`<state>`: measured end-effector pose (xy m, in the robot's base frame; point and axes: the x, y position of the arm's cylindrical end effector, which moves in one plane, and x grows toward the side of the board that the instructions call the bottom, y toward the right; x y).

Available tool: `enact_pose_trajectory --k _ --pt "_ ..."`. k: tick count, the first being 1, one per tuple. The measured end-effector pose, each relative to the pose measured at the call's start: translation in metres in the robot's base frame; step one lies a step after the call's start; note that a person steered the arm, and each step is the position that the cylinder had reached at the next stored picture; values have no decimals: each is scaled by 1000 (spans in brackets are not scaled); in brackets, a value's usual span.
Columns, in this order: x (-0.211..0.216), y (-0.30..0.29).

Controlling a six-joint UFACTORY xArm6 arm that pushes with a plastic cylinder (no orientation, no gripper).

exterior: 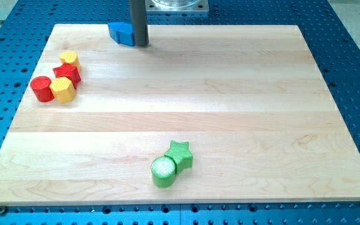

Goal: Place your arm to the right of the green circle

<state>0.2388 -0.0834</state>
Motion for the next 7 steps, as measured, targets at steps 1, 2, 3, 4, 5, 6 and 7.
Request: enact_pose_trajectory --k 1,2,3,4,5,6,7 --pt "-20 -1" --pt "-18 -36" --pt "-7 -75" --pt "5 -96" --pt "44 -63" --pt "100 24" --pt "162 137"
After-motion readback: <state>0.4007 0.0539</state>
